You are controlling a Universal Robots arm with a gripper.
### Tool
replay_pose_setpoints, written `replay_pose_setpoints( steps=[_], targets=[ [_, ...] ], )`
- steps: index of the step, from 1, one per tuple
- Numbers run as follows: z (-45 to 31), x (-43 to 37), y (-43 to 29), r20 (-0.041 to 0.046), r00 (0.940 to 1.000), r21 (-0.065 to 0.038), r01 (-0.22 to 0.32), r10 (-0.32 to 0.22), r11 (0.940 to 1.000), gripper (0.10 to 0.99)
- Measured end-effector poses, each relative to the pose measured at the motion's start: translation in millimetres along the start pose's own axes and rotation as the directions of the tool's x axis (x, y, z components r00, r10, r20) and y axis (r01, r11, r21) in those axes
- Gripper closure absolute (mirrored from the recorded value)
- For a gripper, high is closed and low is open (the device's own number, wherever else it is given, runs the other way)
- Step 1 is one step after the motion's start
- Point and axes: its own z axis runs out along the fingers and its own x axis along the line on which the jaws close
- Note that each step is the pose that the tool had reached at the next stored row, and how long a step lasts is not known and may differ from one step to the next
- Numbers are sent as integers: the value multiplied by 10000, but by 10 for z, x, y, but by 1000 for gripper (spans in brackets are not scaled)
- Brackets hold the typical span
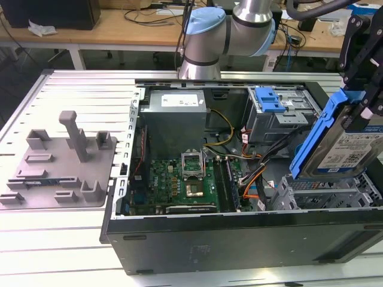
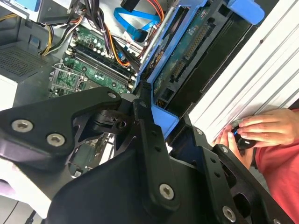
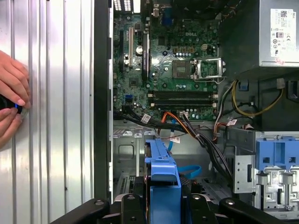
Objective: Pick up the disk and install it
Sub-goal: 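Insert the disk into the insertion slot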
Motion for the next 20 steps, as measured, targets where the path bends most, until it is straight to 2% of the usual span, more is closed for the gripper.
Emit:
replay_pose_setpoints(
  steps=[20],
  targets=[
    [90, 20, -1, 0, 10000, -1, 26, -26, 10000, 718]
  ],
)
